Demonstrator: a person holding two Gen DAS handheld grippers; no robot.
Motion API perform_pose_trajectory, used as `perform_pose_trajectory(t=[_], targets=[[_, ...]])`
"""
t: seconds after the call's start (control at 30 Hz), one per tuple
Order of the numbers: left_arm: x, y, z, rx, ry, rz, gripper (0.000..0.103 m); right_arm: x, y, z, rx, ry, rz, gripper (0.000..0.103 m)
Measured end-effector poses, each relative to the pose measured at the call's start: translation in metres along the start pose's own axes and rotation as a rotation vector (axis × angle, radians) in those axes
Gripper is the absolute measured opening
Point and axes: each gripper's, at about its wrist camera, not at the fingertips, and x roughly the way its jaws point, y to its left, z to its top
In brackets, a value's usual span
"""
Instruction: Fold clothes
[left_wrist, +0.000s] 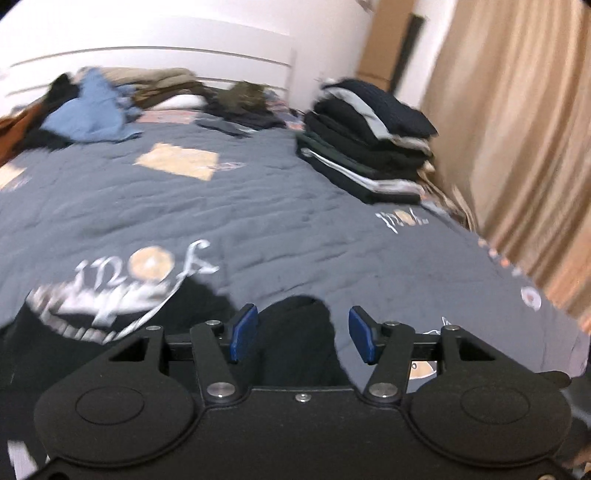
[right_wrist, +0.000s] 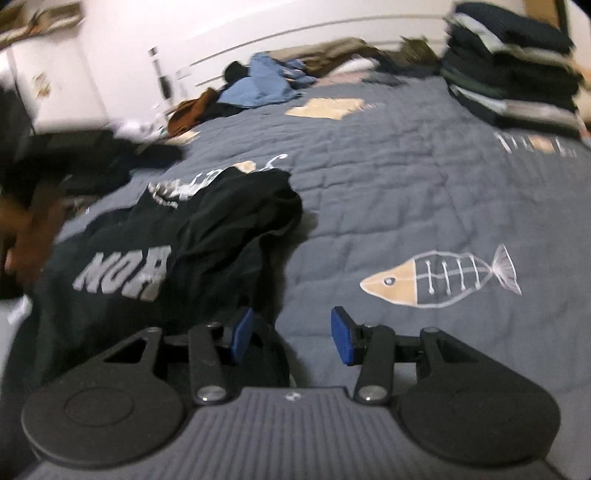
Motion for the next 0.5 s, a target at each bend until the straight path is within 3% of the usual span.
perform_pose_trajectory(t=[0.2, 0.4, 0.43, 0.47, 0.5], targets=[[0.063, -0.020, 0.011, 0.116, 0.106, -0.013, 0.053, 0.016, 0.008, -0.007, -0.085, 0.010, -0.002, 0.046], [0.097, -0.025, 0.002, 0.193, 0.215, -0.029, 0.051, 0.025, 0.008, -0.011, -0.088, 0.003, -0.004, 0.046], [0.101, -0.023, 0.000, 0.193, 0.230, -0.026, 0.046, 0.027, 0.008, -0.011, -0.089, 0.006, -0.005, 0.046], [0.104, -0.020, -0.001, 0.181, 0.247, -0.025, 0.026, 0.028, 0.009, -0.012, -0.092, 0.010, -0.008, 0.046], [0.107, -0.016, -0.003, 0.169, 0.265, -0.024, 0.013, 0.029, 0.010, -0.013, -0.094, 0.014, -0.008, 0.046]])
